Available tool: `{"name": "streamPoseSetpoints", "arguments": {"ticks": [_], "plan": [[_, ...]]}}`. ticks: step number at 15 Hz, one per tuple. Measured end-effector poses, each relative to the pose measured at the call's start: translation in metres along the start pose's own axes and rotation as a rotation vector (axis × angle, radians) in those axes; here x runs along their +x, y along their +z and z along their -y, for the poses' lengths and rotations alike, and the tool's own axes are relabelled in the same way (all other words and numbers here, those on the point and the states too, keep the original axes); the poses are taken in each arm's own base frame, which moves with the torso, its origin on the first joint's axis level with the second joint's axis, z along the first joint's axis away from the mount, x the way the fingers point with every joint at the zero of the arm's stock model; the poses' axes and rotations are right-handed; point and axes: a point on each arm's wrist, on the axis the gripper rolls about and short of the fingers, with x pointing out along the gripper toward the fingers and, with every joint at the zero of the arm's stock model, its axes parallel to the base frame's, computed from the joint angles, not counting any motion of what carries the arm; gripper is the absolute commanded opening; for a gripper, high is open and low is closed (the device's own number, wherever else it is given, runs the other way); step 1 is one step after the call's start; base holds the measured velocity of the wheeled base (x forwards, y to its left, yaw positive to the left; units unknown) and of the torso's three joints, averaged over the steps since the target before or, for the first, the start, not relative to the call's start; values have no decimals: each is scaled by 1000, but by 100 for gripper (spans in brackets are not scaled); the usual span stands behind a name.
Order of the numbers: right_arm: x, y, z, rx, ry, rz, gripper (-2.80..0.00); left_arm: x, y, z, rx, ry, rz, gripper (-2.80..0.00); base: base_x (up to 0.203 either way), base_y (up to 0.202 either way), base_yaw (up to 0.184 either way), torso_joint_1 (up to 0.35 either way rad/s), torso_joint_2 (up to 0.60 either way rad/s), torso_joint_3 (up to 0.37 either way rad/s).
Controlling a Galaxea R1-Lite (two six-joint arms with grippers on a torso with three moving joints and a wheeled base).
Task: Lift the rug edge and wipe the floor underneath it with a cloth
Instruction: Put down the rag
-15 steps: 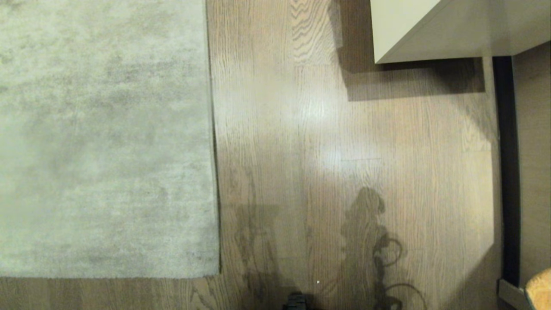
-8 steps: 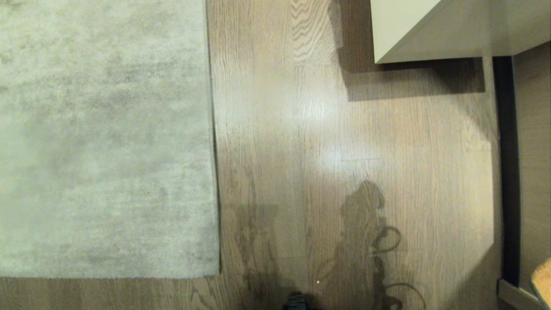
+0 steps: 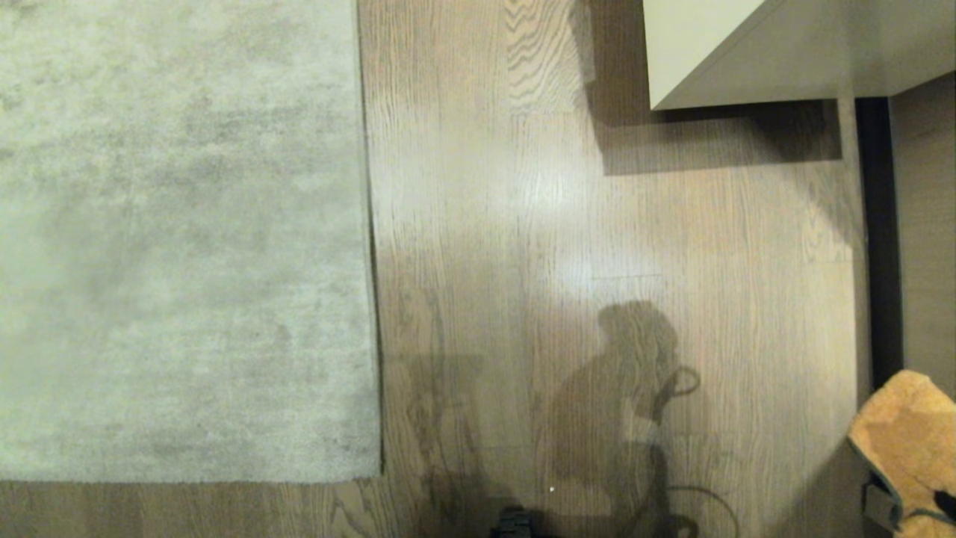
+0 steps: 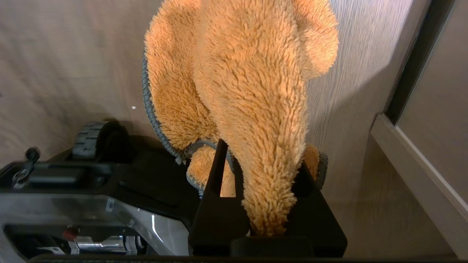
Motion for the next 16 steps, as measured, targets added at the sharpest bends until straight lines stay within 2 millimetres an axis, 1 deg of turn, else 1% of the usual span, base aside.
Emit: {"name": "streamPoseSetpoints", "arguments": {"ticks": [2, 4, 7, 10, 16], "plan": [[23, 11, 2, 13, -17, -51, -280, 0, 0, 0, 0, 0, 0, -280, 0, 0, 0, 0, 0, 0], [50, 20, 5, 32, -32, -92, -280, 0, 0, 0, 0, 0, 0, -280, 0, 0, 0, 0, 0, 0], [90, 28, 12, 68, -63, -107, -280, 0, 0, 0, 0, 0, 0, -280, 0, 0, 0, 0, 0, 0], [125, 31, 22, 103, -91, -87, -280, 0, 0, 0, 0, 0, 0, -280, 0, 0, 0, 0, 0, 0], [179, 24, 32, 121, -99, -41, -280, 0, 0, 0, 0, 0, 0, -280, 0, 0, 0, 0, 0, 0]]}}
